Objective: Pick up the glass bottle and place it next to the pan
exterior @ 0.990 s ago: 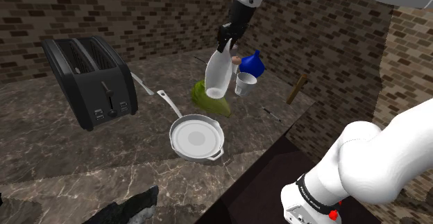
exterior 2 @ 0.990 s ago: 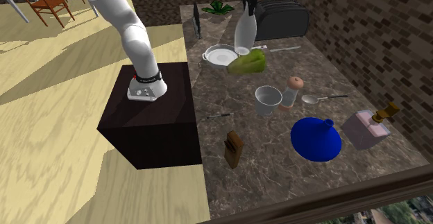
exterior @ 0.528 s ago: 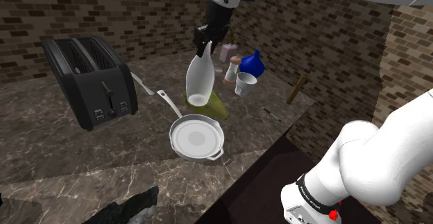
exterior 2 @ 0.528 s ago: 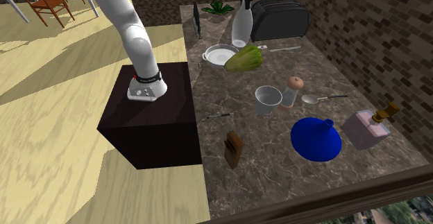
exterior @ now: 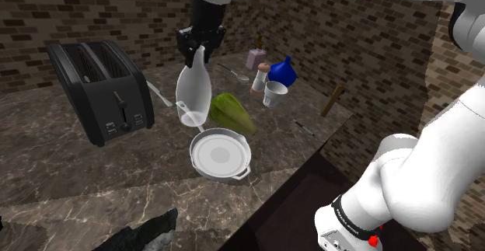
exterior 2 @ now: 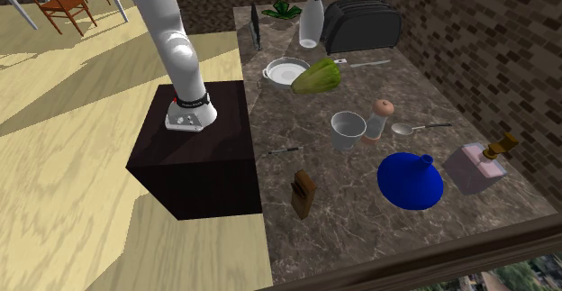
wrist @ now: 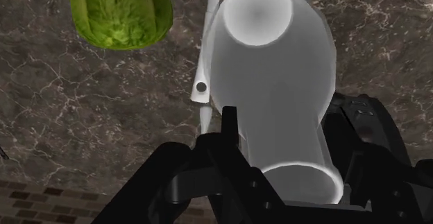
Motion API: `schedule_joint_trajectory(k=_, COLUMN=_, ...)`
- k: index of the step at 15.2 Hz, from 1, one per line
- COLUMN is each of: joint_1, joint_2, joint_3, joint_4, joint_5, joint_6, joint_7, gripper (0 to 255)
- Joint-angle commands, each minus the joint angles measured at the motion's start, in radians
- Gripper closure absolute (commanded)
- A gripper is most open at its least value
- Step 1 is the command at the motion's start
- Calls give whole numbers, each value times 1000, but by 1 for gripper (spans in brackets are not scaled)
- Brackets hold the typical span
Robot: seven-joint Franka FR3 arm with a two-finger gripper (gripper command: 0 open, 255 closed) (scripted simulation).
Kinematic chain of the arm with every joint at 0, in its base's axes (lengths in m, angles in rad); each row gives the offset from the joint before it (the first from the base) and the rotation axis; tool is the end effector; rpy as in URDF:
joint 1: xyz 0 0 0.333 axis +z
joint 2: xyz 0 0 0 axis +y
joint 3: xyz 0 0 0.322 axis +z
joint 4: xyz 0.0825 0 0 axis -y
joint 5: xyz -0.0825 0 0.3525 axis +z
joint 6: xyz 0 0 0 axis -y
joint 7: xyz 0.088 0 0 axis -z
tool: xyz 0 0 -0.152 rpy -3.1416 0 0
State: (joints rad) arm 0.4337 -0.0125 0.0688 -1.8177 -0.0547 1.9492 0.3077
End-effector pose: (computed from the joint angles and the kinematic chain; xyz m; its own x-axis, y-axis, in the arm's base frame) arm 0.4843 0.2595 0.5167 0.9662 0.2080 0.1526 0.2092 -0.9778 0.0082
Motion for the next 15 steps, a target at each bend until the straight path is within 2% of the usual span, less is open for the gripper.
schedule_joint_trajectory(k=1, joint_1=19, joint_2=42, joint_3=19, joint_4=49, joint_5=-9, joint_6=-9, joint_7=42, gripper=255)
schedule_joint_trajectory(k=8, joint_1=100, joint_2=232, joint_3=77, joint_4=297, joint_5=-57, joint_6=-79, joint_7=183, gripper=255)
schedule_joint_trajectory(k=13, joint_1=176, joint_2=407, joint_3=100, joint_4=549, joint_5=-100, joint_6=-165, joint_7=267, gripper=255)
schedule_joint_trajectory(k=15, joint_1=181, joint_2=419, joint_3=99, joint_4=553, joint_5=-103, joint_6=-159, joint_7=273, gripper=255)
